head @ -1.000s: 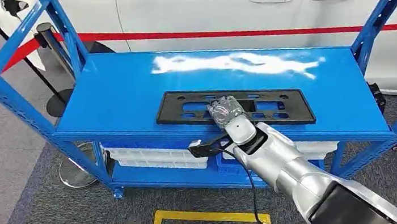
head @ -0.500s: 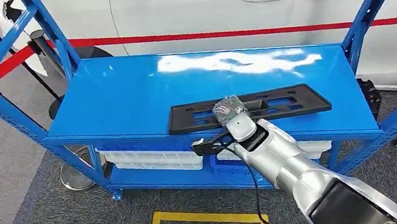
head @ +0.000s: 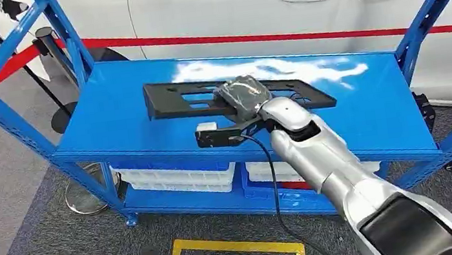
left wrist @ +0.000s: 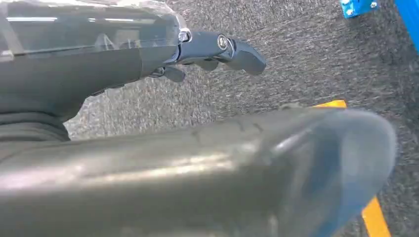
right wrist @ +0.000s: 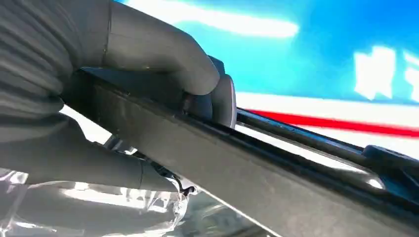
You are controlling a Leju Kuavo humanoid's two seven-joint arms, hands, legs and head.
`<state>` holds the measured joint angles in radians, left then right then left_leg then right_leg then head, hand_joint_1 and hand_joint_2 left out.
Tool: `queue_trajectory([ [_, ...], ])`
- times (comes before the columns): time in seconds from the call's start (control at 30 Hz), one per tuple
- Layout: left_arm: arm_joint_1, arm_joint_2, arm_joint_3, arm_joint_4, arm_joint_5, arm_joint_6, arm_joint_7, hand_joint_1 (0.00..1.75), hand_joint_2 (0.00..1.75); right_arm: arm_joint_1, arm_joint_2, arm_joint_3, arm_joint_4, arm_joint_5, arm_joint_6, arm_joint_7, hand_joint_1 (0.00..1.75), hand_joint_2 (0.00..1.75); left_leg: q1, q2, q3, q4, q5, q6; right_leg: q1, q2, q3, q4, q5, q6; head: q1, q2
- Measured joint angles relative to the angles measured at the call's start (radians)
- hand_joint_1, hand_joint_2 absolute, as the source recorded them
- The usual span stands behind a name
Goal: Take the parts from the cabinet and place them on the table.
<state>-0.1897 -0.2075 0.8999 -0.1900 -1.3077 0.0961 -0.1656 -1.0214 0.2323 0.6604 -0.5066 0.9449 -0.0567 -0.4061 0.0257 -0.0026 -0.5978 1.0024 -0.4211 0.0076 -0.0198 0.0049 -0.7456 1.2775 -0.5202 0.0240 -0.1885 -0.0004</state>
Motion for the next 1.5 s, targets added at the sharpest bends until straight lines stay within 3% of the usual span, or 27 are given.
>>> queue_trajectory([
  [0.03,0.001,0.000,0.000,0.000,0.003,0.003,-0.006,0.00,1.75,0.004,-0.008,-0.021,-0.076,-0.070,0.042,-0.028,1.75,1.75,0.004,-0.002,0.000,0.006,-0.005,-0.006,-0.004,-0.001,0.042,-0.091,0.054,0.003,0.000,0.000],
  [0.07,0.001,0.000,0.001,0.000,0.006,0.005,-0.009,0.00,1.75,0.009,-0.013,-0.035,-0.129,-0.116,0.066,-0.042,1.75,1.75,0.006,-0.003,0.000,0.014,-0.011,-0.013,-0.007,-0.003,0.084,-0.182,0.099,0.005,0.000,0.000],
  [0.1,0.001,0.000,0.001,0.000,0.007,0.013,-0.015,0.00,1.75,0.014,-0.025,-0.056,-0.208,-0.191,0.104,-0.063,1.75,1.75,0.005,-0.004,-0.005,0.020,-0.017,-0.019,-0.008,-0.004,0.101,-0.218,0.087,0.005,0.000,0.000],
  [0.13,0.001,0.001,0.002,0.000,0.007,0.024,-0.021,0.00,1.75,0.021,-0.029,-0.072,-0.269,-0.266,0.137,-0.081,1.75,1.75,-0.003,-0.006,-0.010,0.031,-0.020,-0.026,-0.002,-0.001,0.102,-0.235,0.085,-0.004,0.000,0.000],
  [0.23,0.007,0.000,0.002,0.000,0.016,0.086,-0.037,0.00,1.75,0.084,-0.056,-0.134,-0.504,-0.560,0.261,-0.108,1.75,1.75,0.002,-0.007,-0.007,0.018,-0.018,-0.042,0.003,-0.001,0.101,-0.230,0.083,-0.025,-0.003,0.000],
  [0.3,0.006,0.000,0.003,0.000,0.021,0.106,-0.048,0.00,1.75,0.109,-0.063,-0.167,-0.627,-0.700,0.317,-0.107,1.75,1.75,0.004,-0.001,-0.020,0.050,-0.051,-0.048,-0.003,-0.002,0.108,-0.238,0.084,-0.040,-0.003,0.000],
  [0.33,0.004,0.000,0.003,0.000,0.021,0.109,-0.055,0.00,1.75,0.123,-0.069,-0.180,-0.678,-0.757,0.339,-0.107,1.75,1.75,0.003,-0.001,-0.045,0.112,-0.085,-0.049,-0.003,-0.002,0.110,-0.238,0.083,-0.044,-0.003,0.000],
  [0.37,0.003,0.000,0.003,0.000,0.021,0.111,-0.061,0.00,0.00,0.143,-0.077,-0.191,-0.724,-0.810,0.360,-0.107,1.75,1.75,0.004,0.000,-0.081,0.194,-0.121,-0.050,-0.001,-0.002,0.113,-0.238,0.081,-0.047,-0.003,0.000],
  [0.4,0.004,0.000,0.003,0.000,0.022,0.111,-0.064,0.00,0.00,0.165,-0.084,-0.201,-0.762,-0.855,0.378,-0.106,1.75,1.75,0.003,0.000,-0.119,0.276,-0.152,-0.051,0.003,-0.003,0.115,-0.238,0.080,-0.049,-0.003,0.000],
  [0.43,0.005,0.000,0.003,0.000,0.023,0.112,-0.069,0.00,1.75,0.190,-0.092,-0.208,-0.791,-0.888,0.392,-0.103,1.75,1.75,0.003,0.000,-0.149,0.338,-0.166,-0.049,0.006,-0.003,0.117,-0.238,0.078,-0.051,-0.003,0.000],
  [0.5,0.005,0.000,0.003,0.000,0.024,0.113,-0.072,0.00,1.75,0.234,-0.107,-0.215,-0.853,-0.946,0.420,-0.092,1.75,1.75,0.001,0.000,-0.140,0.306,-0.121,-0.041,0.011,0.002,0.122,-0.238,0.076,-0.054,-0.003,0.000],
  [0.57,0.003,0.000,0.003,0.000,0.028,0.116,-0.074,0.00,1.75,0.282,-0.123,-0.218,-0.902,-1.006,0.445,-0.088,1.75,1.75,-0.006,-0.001,-0.052,0.121,-0.023,-0.021,0.017,0.008,0.131,-0.238,0.072,-0.053,-0.003,0.000],
  [0.6,0.002,0.001,0.003,0.000,0.031,0.116,-0.074,0.00,1.75,0.305,-0.130,-0.219,-0.919,-1.028,0.452,-0.091,1.75,1.75,-0.014,-0.001,-0.020,0.047,-0.011,-0.008,0.016,0.008,0.134,-0.239,0.071,-0.052,-0.003,0.000],
  [0.7,0.001,0.003,0.005,0.000,0.041,0.114,-0.079,0.00,1.75,0.387,-0.160,-0.220,-0.955,-1.080,0.481,-0.109,1.75,1.75,-0.023,-0.004,-0.007,0.025,-0.020,-0.003,0.013,0.007,0.127,-0.240,0.074,-0.036,-0.002,0.000],
  [0.77,0.004,0.003,0.007,0.000,0.042,0.113,-0.080,0.00,1.75,0.430,-0.172,-0.219,-0.976,-1.088,0.489,-0.116,1.75,1.75,-0.015,-0.003,-0.001,0.008,-0.011,0.005,0.018,0.007,0.132,-0.248,0.076,-0.023,-0.003,0.000],
  [0.83,0.003,0.004,0.011,0.000,0.043,0.114,-0.086,0.00,1.75,0.458,-0.190,-0.219,-0.994,-1.101,0.498,-0.120,1.75,1.75,-0.010,0.000,0.005,-0.005,-0.002,0.013,0.014,0.004,0.107,-0.188,0.028,-0.014,-0.002,0.000],
  [0.9,0.007,0.004,0.013,0.000,0.044,0.114,-0.090,0.00,1.75,0.511,-0.212,-0.219,-1.005,-1.117,0.509,-0.132,1.75,1.75,-0.010,-0.001,0.005,-0.005,-0.001,0.014,0.011,0.003,0.035,-0.032,-0.047,-0.006,-0.002,0.000],
  [0.93,0.012,0.004,0.014,0.000,0.044,0.114,-0.092,0.00,1.75,0.547,-0.224,-0.218,-1.012,-1.121,0.516,-0.140,1.75,1.75,-0.010,-0.001,0.005,-0.005,-0.002,0.014,0.008,0.003,0.003,0.033,-0.068,-0.003,-0.002,0.000],
  [0.97,0.017,0.004,0.014,0.000,0.043,0.114,-0.093,0.00,1.75,0.577,-0.235,-0.215,-1.016,-1.121,0.520,-0.144,1.75,1.75,-0.010,-0.002,0.005,-0.004,-0.002,0.014,0.005,0.003,-0.008,0.051,-0.063,0.000,-0.002,0.000],
  [1.03,0.023,0.004,0.015,0.000,0.037,0.125,-0.095,0.00,1.75,0.614,-0.250,-0.211,-1.028,-1.122,0.521,-0.147,1.75,1.75,-0.009,-0.003,0.004,0.001,-0.005,0.010,0.000,0.000,0.036,-0.046,0.007,0.002,-0.002,0.000],
  [1.07,0.023,0.003,0.015,0.000,0.030,0.141,-0.094,0.00,1.75,0.621,-0.257,-0.209,-1.037,-1.125,0.519,-0.147,1.75,1.75,-0.008,-0.003,0.005,0.006,-0.009,0.004,-0.003,0.000,0.088,-0.147,0.057,0.003,-0.002,0.000],
  [1.1,0.022,0.002,0.014,0.000,0.030,0.149,-0.094,0.00,1.75,0.625,-0.263,-0.208,-1.045,-1.128,0.517,-0.146,1.75,1.75,-0.008,-0.003,0.003,0.013,-0.014,-0.001,-0.005,-0.001,0.126,-0.227,0.080,0.002,-0.002,0.000],
  [1.23,0.021,0.002,0.015,0.000,0.038,0.148,-0.084,0.00,1.75,0.640,-0.276,-0.207,-1.054,-1.148,0.498,-0.128,1.75,1.75,-0.011,-0.003,0.000,0.016,-0.016,-0.021,0.009,0.005,0.129,-0.237,0.069,-0.025,-0.003,0.000],
  [1.3,0.020,0.001,0.015,0.000,0.040,0.142,-0.075,0.00,1.75,0.642,-0.279,-0.207,-1.060,-1.153,0.496,-0.125,1.75,1.75,-0.008,-0.003,-0.005,0.030,-0.031,-0.032,0.001,0.001,0.133,-0.246,0.075,-0.040,-0.003,0.000],
  [1.43,0.021,0.001,0.015,0.000,0.042,0.134,-0.071,0.00,1.75,0.653,-0.282,-0.207,-1.067,-1.157,0.495,-0.125,1.75,1.75,-0.007,-0.001,-0.122,0.304,-0.171,-0.042,0.005,-0.002,0.132,-0.246,0.075,-0.051,-0.003,0.000],
  [1.47,0.022,0.000,0.015,0.000,0.042,0.134,-0.071,0.00,1.75,0.659,-0.283,-0.206,-1.067,-1.157,0.496,-0.124,1.75,1.75,-0.007,-0.002,-0.138,0.341,-0.173,-0.041,0.007,-0.002,0.132,-0.245,0.075,-0.051,-0.003,0.000],
  [1.5,0.022,0.000,0.015,0.000,0.042,0.134,-0.071,0.00,1.75,0.662,-0.284,-0.206,-1.067,-1.157,0.496,-0.124,1.75,1.75,-0.007,-0.002,-0.129,0.322,-0.153,-0.038,0.009,-0.002,0.133,-0.245,0.075,-0.051,-0.003,0.000],
])
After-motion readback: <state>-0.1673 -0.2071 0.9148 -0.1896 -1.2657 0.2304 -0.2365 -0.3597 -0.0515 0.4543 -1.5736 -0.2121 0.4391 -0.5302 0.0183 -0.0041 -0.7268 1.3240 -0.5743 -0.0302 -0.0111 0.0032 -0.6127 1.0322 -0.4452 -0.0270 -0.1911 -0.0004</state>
